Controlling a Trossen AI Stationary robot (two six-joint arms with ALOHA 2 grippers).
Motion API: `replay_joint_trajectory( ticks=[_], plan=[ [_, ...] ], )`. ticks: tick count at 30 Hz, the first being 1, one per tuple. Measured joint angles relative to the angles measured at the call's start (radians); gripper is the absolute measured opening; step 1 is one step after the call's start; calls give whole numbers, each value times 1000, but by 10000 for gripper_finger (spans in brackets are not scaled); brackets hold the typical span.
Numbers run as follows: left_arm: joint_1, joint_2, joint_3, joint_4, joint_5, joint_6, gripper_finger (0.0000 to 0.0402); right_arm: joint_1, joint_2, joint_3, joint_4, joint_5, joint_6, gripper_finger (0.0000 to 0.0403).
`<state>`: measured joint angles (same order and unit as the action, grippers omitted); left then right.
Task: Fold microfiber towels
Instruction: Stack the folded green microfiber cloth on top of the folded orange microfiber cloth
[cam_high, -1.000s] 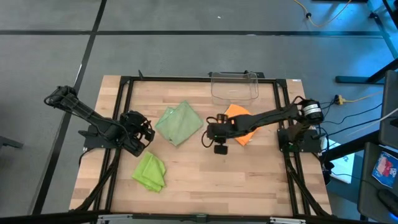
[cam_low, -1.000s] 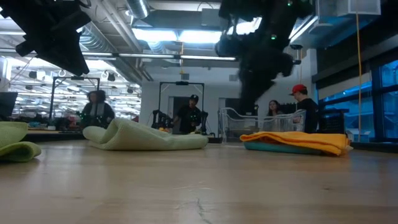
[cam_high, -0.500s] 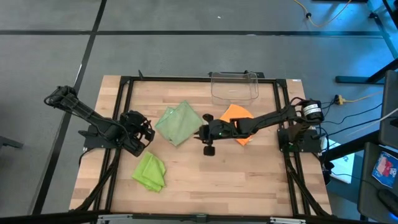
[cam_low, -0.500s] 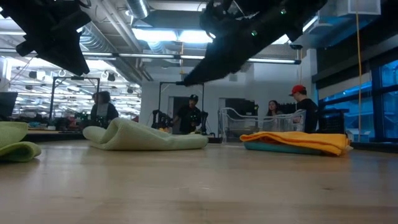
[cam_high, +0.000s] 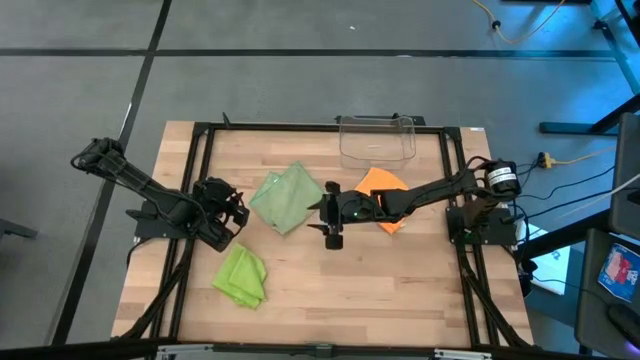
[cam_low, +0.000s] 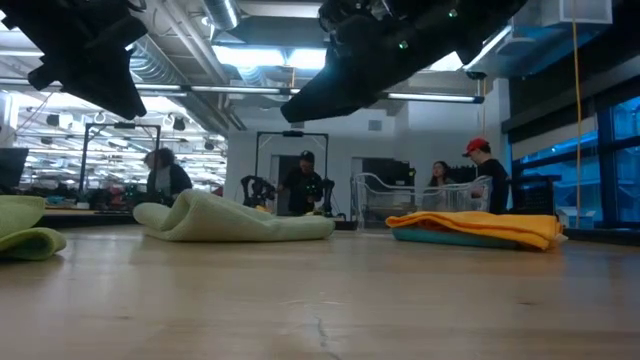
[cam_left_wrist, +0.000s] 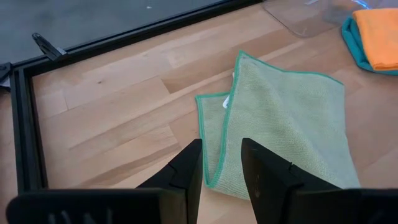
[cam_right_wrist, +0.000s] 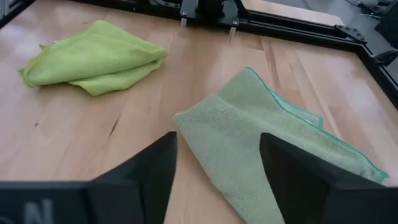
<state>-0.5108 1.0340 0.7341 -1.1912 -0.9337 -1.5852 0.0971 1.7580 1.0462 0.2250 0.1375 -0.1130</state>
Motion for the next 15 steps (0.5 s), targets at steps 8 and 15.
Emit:
replay_joint_trajectory(
  ticks=[8,15],
  plan=[
    [0,0,0,0,0,0,103,0,21,2,81,-44,101,247],
    [0,0,0,4,-1,0,103,7,97,6,179,-146,75,246]
  ],
)
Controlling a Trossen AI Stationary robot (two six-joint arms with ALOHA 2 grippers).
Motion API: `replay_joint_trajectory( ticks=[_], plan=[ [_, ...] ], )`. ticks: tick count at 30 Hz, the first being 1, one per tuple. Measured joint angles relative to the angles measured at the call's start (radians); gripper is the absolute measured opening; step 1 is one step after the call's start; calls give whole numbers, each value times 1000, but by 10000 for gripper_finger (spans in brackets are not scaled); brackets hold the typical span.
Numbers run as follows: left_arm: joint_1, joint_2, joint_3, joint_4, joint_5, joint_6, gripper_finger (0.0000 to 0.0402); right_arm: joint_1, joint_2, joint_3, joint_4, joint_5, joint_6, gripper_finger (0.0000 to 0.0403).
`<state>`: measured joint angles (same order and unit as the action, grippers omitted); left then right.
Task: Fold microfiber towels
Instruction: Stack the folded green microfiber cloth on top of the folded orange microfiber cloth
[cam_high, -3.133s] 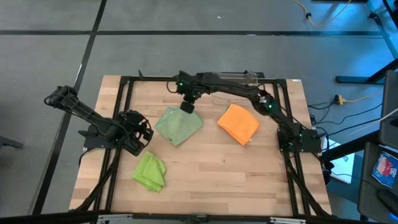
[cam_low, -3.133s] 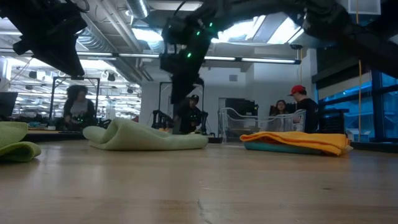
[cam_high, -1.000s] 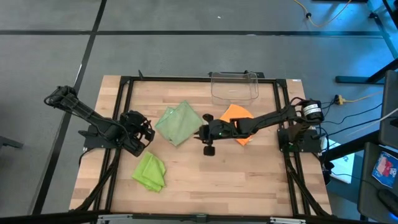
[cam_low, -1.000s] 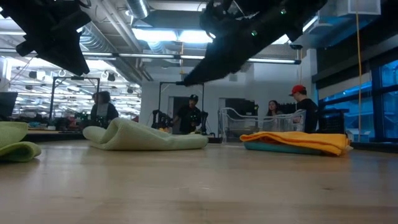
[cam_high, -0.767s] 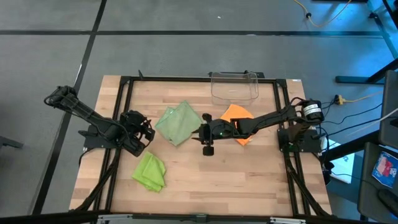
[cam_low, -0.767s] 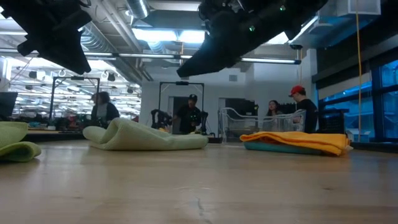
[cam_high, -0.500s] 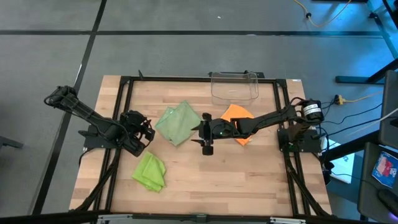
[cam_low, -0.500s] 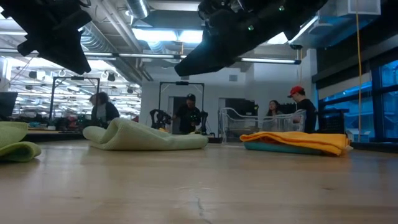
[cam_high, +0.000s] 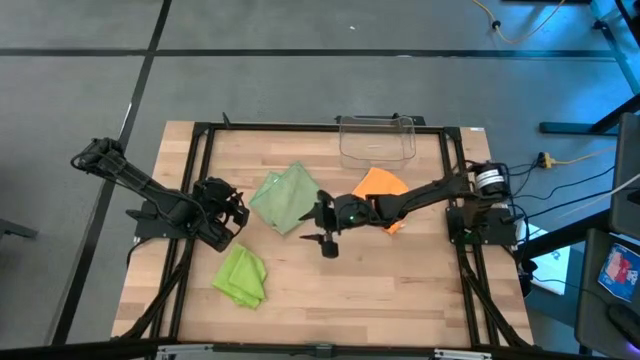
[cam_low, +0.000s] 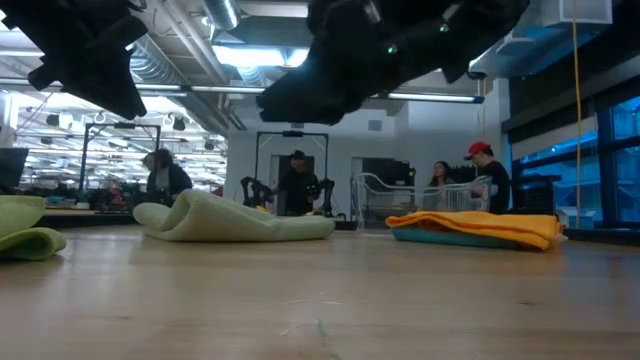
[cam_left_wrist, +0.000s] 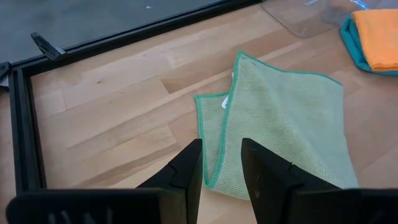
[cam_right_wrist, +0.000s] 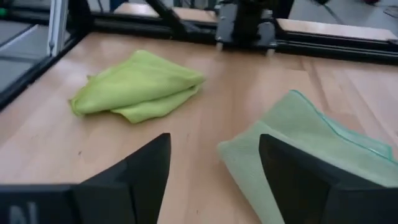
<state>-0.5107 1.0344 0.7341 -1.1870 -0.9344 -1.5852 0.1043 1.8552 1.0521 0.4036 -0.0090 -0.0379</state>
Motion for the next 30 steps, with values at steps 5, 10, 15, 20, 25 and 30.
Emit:
replay_joint_trajectory(
  ticks=[5,10,15,20,25,30],
  plan=[
    [0,0,0,2,0,0,103,6,113,99,1,-1,-83,246],
    [0,0,0,4,3,0,103,6,217,229,-82,78,-196,245],
    [0,0,0,5,6,0,103,5,288,305,-160,94,-259,245],
    [0,0,0,0,5,0,103,6,345,325,-164,107,-261,245],
    [0,0,0,0,5,0,103,6,377,325,-157,256,-263,245],
    [0,0,0,3,4,0,103,1,389,325,-147,320,-290,245]
  ],
)
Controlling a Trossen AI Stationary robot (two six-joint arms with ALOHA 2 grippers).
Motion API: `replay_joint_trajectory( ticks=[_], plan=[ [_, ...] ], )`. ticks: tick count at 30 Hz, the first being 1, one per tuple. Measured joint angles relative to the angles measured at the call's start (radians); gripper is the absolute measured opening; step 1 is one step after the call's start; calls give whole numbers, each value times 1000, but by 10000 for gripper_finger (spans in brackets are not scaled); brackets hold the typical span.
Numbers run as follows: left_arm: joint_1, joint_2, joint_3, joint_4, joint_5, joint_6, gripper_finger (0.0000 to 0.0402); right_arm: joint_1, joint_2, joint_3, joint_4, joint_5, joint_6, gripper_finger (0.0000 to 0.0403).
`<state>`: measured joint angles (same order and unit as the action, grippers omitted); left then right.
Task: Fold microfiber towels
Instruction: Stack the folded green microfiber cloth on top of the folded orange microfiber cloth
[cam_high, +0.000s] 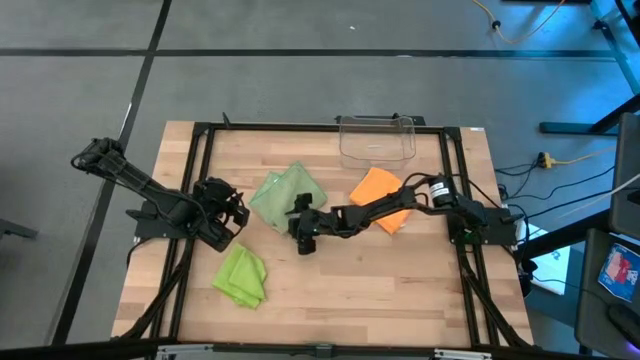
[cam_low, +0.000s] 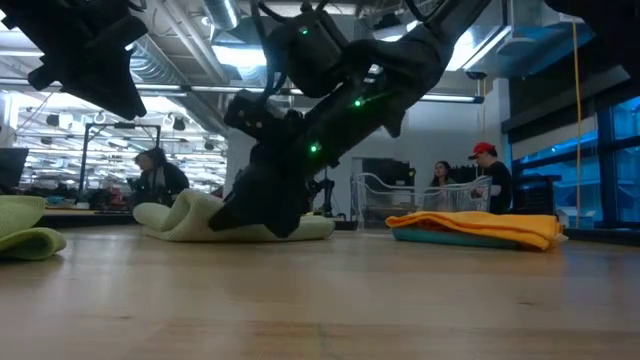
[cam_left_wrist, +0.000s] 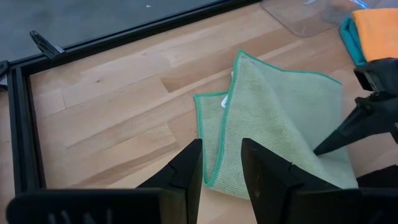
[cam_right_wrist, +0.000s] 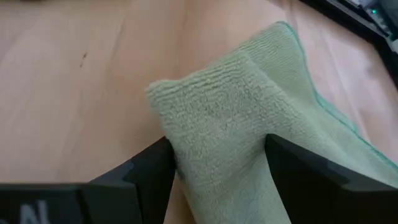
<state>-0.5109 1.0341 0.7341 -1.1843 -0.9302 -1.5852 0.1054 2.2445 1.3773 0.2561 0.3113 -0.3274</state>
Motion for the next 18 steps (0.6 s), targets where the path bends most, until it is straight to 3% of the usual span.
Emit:
replay_joint_trajectory(
  ticks=[5,18],
  plan=[
    [0,0,0,2,-1,0,103,0,3,0,-2,-68,-6,245],
    [0,0,0,29,-1,0,103,-22,82,4,115,-31,-23,240]
  ],
)
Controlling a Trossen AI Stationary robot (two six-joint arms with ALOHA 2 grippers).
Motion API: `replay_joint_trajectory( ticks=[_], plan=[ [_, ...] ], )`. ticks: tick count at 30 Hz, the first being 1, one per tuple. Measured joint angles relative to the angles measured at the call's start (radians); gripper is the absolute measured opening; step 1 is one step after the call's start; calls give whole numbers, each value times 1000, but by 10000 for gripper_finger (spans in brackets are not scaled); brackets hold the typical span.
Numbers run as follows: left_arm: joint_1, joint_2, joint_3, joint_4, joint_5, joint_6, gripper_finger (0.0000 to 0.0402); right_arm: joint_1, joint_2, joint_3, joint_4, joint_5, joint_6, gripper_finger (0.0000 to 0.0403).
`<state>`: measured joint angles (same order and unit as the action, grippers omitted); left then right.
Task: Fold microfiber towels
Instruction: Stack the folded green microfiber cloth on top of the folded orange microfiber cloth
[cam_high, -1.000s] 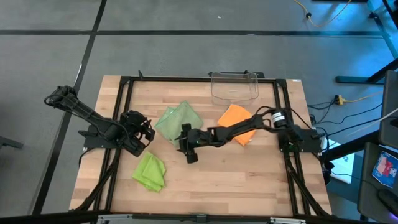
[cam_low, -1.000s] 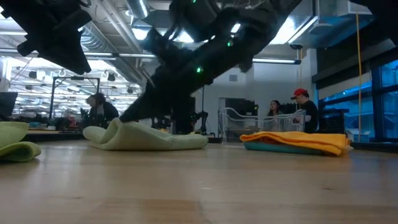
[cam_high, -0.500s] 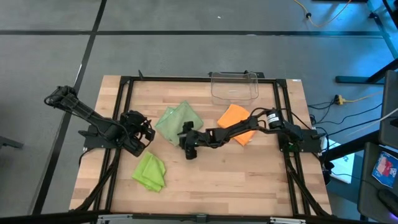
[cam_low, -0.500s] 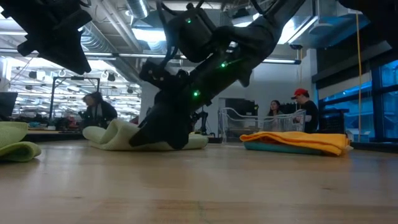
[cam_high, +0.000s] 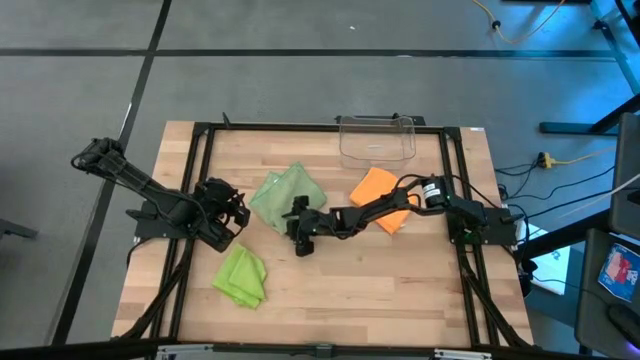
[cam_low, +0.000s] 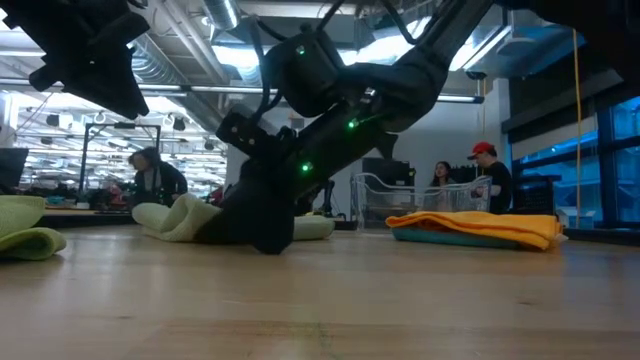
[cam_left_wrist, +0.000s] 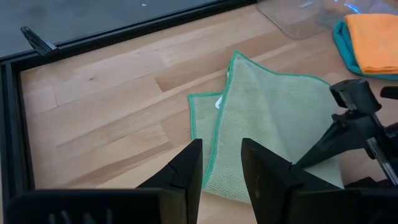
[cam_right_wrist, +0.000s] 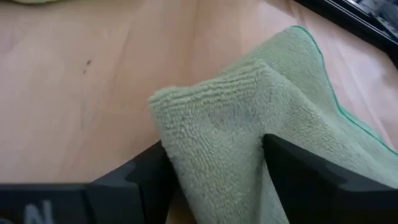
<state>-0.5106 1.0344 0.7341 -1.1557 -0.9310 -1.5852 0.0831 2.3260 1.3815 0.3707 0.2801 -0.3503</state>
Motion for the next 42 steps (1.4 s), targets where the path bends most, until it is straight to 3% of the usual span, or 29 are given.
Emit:
replay_joint_trajectory(
  ticks=[4,10,18,22,26,29,34,42],
  plan=[
    [0,0,0,0,0,0,103,1,-3,-1,-1,36,13,184],
    [0,0,0,2,1,0,103,-2,-27,-6,-17,179,51,21],
    [0,0,0,23,1,0,103,19,-288,-5,-110,375,-111,8],
    [0,0,0,57,10,0,103,19,-466,-7,-269,427,-110,8],
    [0,0,0,59,50,0,103,28,-631,-4,-456,560,-91,8],
    [0,0,0,58,64,0,103,60,-732,-6,-654,658,12,8],
    [0,0,0,58,65,0,103,155,-867,-6,-1033,773,323,8],
    [0,0,0,58,65,0,103,297,-927,-6,-1434,674,671,8]
  ],
)
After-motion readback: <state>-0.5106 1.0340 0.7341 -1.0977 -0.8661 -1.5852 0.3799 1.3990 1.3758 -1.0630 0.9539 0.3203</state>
